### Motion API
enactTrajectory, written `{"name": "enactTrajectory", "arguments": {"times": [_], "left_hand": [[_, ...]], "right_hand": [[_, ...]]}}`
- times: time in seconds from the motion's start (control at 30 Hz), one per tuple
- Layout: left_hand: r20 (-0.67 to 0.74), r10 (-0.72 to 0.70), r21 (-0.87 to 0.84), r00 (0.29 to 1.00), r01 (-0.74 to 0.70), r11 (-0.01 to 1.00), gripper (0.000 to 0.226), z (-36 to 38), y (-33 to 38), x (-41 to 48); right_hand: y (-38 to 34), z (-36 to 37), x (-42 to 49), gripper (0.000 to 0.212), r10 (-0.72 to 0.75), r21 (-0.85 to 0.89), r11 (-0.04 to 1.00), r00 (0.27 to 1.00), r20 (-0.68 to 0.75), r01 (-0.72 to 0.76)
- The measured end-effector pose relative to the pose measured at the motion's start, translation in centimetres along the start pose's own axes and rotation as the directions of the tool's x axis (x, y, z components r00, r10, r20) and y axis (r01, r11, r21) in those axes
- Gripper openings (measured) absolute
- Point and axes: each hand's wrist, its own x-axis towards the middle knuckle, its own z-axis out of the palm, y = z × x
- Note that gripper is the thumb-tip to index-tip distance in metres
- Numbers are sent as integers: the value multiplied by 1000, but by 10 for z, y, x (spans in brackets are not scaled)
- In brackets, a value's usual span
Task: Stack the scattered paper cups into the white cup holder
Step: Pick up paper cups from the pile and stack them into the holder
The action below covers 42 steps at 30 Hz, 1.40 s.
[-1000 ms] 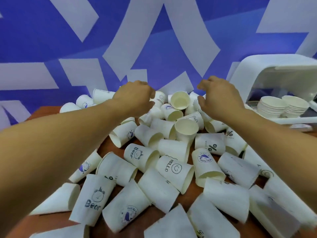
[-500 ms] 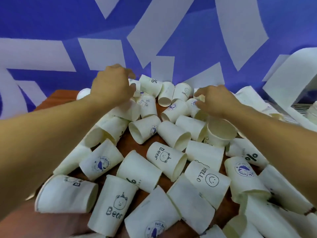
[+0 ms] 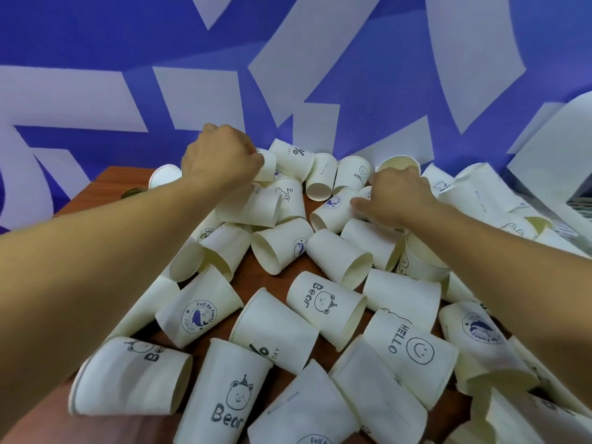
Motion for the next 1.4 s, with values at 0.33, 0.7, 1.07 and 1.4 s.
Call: {"name": "enactTrajectory", "arguments": {"times": [0.33,0.7,1.07,1.4], "left_hand": [[174,-256,-258,951,295,920,43,-3,-2,13],[54,-130,-301,990,140,943,16,1,16,7],[-112,134,-67,985,-142,988,23,-2,66,-15],[-191,420,-23,887,-432,901,40,-7,175,-55]], "right_hand": [[-9,2,5,65,28,-45,999,999,-32,-30],[12,3,6,46,108,45,993,994,0,-108],[18,-30,-30,33,-76,-97,994,944,-322,47],[95,-81,-88,22,-57,-38,998,853,-519,44]]}}
